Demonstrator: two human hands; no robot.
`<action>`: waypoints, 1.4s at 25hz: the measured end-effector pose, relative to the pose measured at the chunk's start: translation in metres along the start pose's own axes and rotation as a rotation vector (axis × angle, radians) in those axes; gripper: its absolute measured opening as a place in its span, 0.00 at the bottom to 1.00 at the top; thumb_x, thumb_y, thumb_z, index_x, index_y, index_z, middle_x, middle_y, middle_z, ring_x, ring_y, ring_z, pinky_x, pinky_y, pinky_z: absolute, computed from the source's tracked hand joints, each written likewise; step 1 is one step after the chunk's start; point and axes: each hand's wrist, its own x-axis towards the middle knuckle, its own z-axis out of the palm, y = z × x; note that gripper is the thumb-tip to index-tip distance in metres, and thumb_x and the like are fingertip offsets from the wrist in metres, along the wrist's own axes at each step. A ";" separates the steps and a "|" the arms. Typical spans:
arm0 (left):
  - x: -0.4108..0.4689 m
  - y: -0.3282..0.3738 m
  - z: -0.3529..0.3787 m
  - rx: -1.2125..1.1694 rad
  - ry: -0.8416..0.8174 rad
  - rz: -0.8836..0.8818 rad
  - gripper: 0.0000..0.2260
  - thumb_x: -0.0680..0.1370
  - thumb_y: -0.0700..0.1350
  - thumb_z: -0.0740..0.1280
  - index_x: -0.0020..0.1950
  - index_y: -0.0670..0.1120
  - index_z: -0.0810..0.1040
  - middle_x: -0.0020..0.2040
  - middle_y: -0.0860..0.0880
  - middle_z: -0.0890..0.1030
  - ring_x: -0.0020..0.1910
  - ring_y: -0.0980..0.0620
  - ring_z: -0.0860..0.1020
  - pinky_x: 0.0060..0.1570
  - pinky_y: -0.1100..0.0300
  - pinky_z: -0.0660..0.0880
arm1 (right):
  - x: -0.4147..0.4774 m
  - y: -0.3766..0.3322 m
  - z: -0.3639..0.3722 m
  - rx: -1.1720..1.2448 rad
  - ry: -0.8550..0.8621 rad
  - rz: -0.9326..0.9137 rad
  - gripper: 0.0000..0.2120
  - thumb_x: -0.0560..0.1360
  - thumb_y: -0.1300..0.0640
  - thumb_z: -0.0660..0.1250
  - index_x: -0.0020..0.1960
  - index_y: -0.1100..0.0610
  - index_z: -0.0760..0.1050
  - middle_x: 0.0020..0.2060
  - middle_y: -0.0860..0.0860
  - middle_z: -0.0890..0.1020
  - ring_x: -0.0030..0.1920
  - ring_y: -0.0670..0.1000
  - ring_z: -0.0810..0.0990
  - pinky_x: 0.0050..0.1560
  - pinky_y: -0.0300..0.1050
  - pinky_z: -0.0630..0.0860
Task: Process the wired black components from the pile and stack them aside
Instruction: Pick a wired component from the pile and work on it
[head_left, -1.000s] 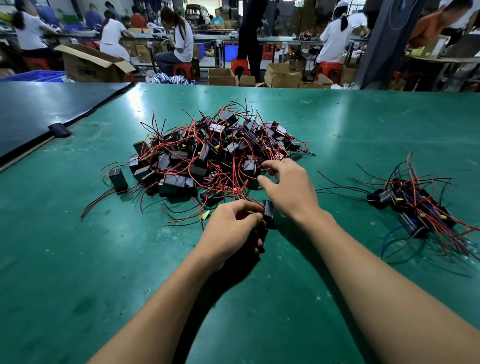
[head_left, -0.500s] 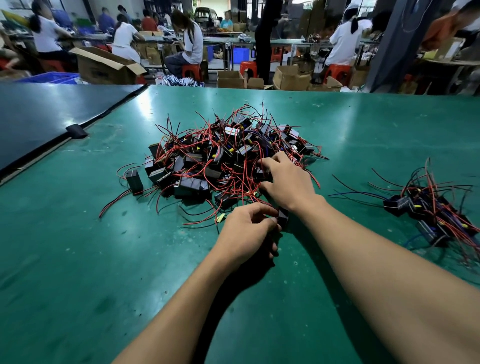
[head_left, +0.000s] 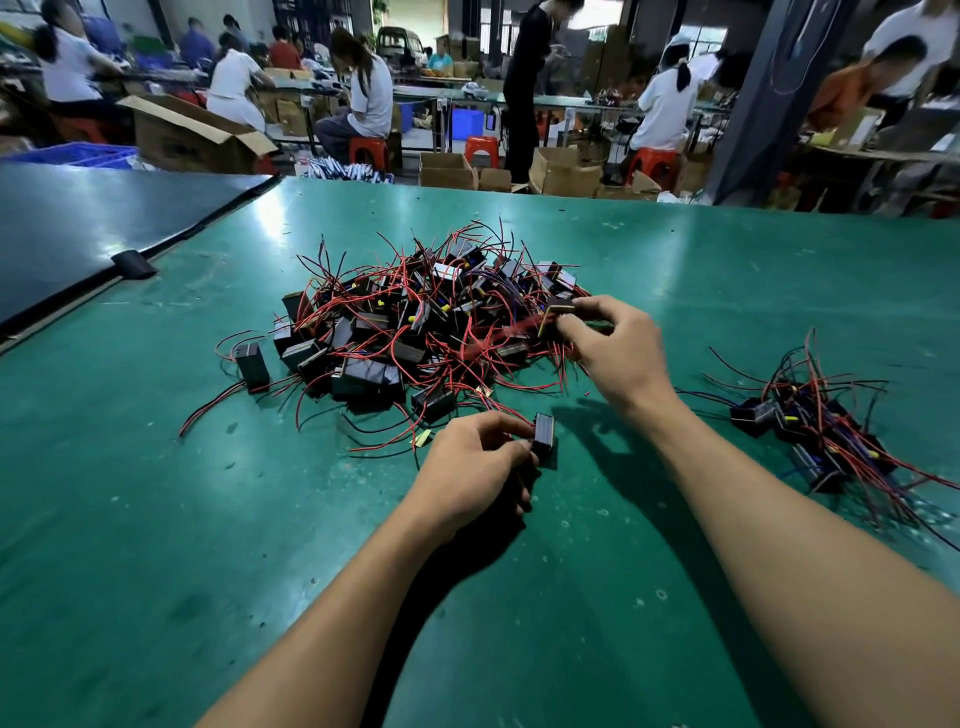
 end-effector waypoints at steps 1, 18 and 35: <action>0.000 0.000 0.000 0.005 -0.002 0.005 0.06 0.79 0.35 0.65 0.49 0.43 0.79 0.41 0.41 0.83 0.26 0.46 0.78 0.25 0.58 0.76 | -0.001 -0.003 -0.005 0.104 -0.026 0.064 0.03 0.75 0.56 0.72 0.48 0.53 0.82 0.41 0.51 0.84 0.39 0.50 0.81 0.41 0.43 0.78; 0.000 0.002 -0.002 0.168 -0.033 0.077 0.05 0.78 0.40 0.69 0.52 0.48 0.81 0.40 0.46 0.85 0.32 0.49 0.76 0.34 0.59 0.74 | -0.067 0.014 -0.054 0.239 -0.344 0.501 0.08 0.76 0.60 0.70 0.38 0.57 0.76 0.28 0.51 0.77 0.24 0.44 0.70 0.24 0.33 0.67; -0.010 0.012 0.008 0.222 -0.133 0.085 0.04 0.80 0.41 0.66 0.52 0.45 0.80 0.34 0.46 0.84 0.24 0.49 0.72 0.27 0.64 0.69 | -0.067 0.040 -0.080 -0.526 -0.196 0.222 0.11 0.74 0.41 0.70 0.40 0.47 0.81 0.37 0.47 0.83 0.44 0.50 0.80 0.44 0.43 0.71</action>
